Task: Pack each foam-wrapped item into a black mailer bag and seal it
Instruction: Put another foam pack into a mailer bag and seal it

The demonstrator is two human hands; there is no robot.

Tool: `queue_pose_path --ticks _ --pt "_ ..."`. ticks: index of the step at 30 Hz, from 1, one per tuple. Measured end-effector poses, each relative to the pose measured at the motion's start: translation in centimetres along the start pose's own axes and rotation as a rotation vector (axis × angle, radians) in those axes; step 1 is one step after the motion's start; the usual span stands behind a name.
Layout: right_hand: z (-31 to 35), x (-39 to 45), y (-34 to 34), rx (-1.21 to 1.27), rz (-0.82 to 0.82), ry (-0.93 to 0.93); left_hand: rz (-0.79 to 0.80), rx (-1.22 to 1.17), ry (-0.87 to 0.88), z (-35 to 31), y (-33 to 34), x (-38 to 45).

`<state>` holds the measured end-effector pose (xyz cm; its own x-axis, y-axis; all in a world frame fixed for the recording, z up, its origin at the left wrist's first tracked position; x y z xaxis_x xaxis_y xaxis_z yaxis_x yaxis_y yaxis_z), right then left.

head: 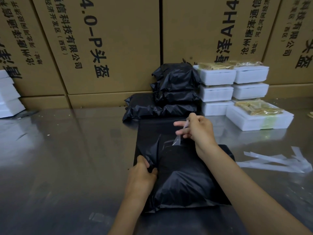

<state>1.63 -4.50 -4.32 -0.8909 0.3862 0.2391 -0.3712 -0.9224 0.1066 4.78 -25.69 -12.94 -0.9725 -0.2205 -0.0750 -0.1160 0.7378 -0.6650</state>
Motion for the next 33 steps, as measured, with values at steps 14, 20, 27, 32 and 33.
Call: queue_pose_path --ticks 14,20,27,32,33 --pt "1.5 0.1 -5.2 -1.009 0.453 -0.536 0.139 0.101 0.611 -7.0 2.2 -7.6" --pt "0.2 0.0 -10.6 -1.07 0.308 -0.52 0.005 0.6 0.495 -9.3 3.8 -8.5" --pt "-4.7 -1.1 -13.3 -1.202 0.423 -0.359 0.149 0.72 0.325 -13.5 6.9 -7.6" --pt "-5.8 -1.0 -15.6 -1.273 0.361 -0.391 0.297 0.783 0.212 -15.0 8.6 -5.4" --pt "-5.9 -0.8 -16.2 -1.27 0.344 -0.388 0.317 0.795 0.178 -15.3 8.8 -5.1"
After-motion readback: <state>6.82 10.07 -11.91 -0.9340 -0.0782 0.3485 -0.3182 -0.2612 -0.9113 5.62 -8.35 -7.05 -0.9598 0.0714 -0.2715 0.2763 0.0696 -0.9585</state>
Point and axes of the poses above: each hand's wrist, its own x-axis towards the middle knuckle, its own y-axis out of the palm, z = x × y, the point moved 8 cm from there along x, towards the middle knuckle, and after that the axes turned 9 degrees about -y, right-handed, at the moved point
